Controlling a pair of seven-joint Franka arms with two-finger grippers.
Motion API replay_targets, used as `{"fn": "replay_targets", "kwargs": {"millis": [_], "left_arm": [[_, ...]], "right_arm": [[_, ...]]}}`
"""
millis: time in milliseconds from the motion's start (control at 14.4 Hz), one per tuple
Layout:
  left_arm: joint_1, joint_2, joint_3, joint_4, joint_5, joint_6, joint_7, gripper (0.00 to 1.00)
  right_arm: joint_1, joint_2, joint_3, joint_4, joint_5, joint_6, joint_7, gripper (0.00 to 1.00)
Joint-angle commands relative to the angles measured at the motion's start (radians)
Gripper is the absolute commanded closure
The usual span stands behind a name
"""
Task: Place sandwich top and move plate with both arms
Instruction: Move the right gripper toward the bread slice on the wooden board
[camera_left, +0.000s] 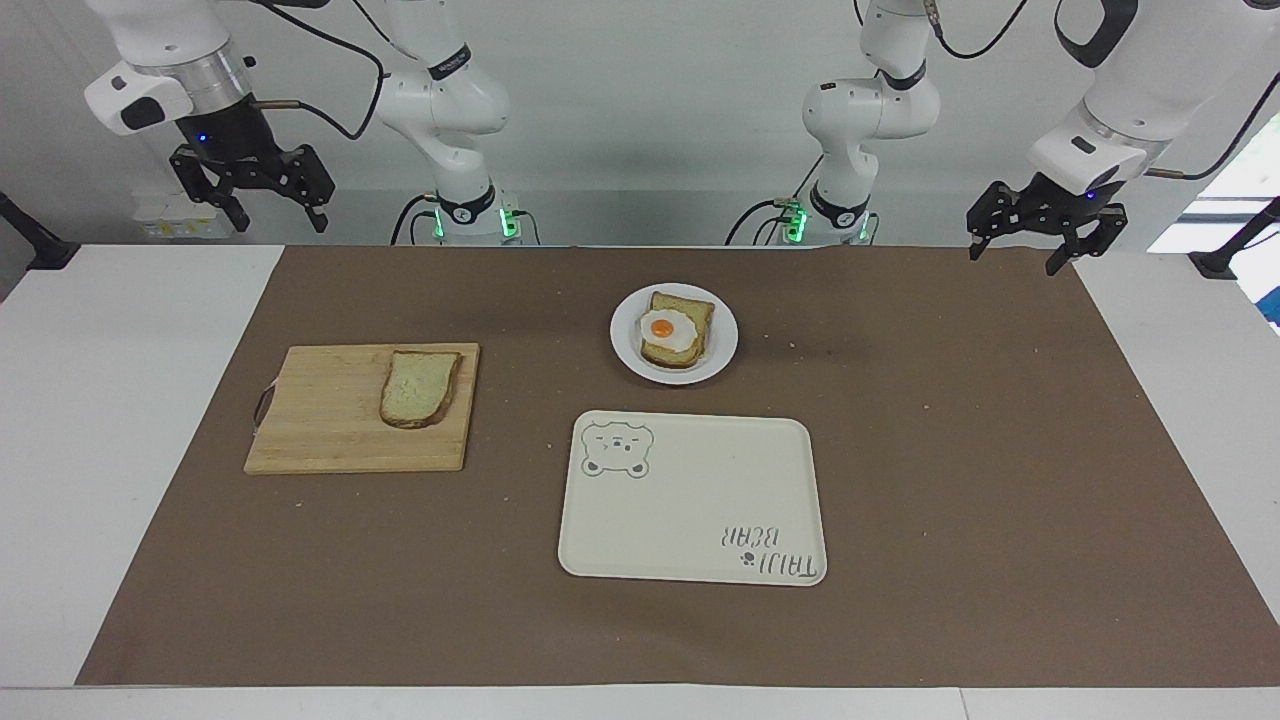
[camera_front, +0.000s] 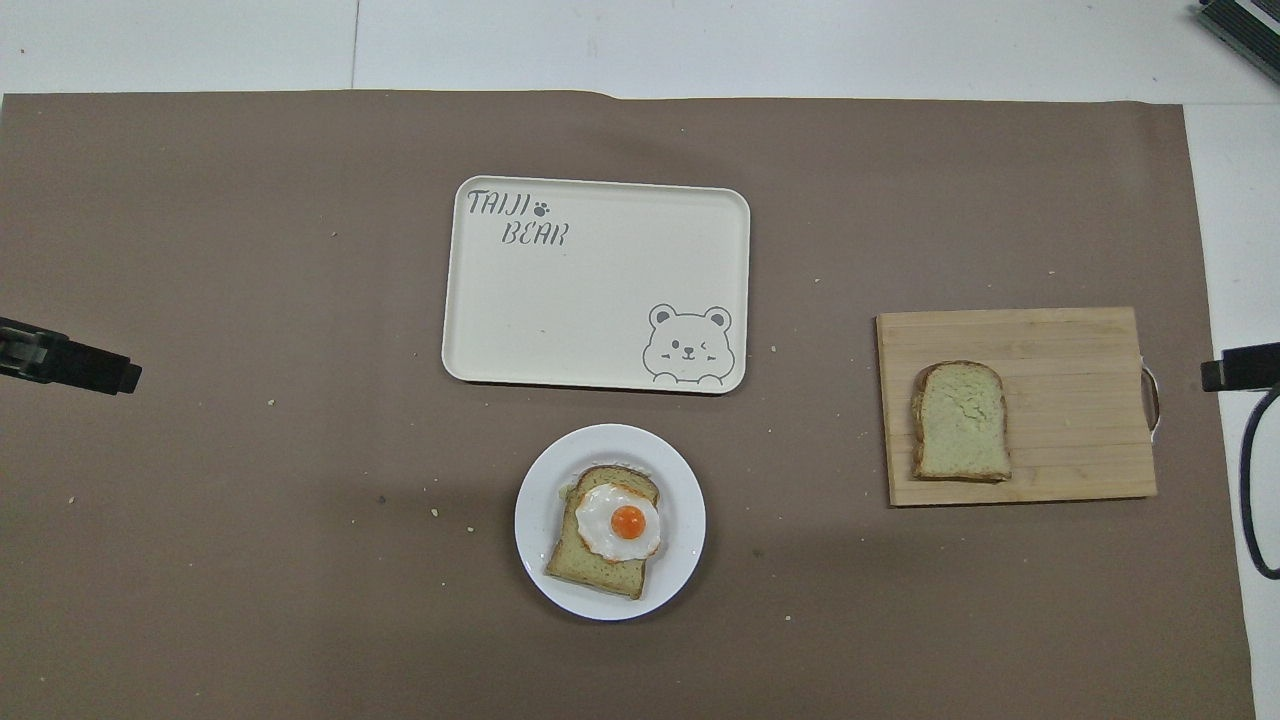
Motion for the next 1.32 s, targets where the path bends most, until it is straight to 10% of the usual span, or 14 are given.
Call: {"fn": "replay_targets", "kwargs": {"millis": [0, 1252], "left_arm": [[0.009, -0.015, -0.005, -0.010, 0.010, 0.010, 0.010, 0.00], [0.009, -0.015, -0.005, -0.010, 0.010, 0.010, 0.010, 0.00]], "right_arm": [[-0.013, -0.005, 0.005, -0.018, 0.001, 0.017, -0.020, 0.00], [0.010, 0.059, 0.019, -0.050, 0.019, 0.198, -0.018, 0.00]]}}
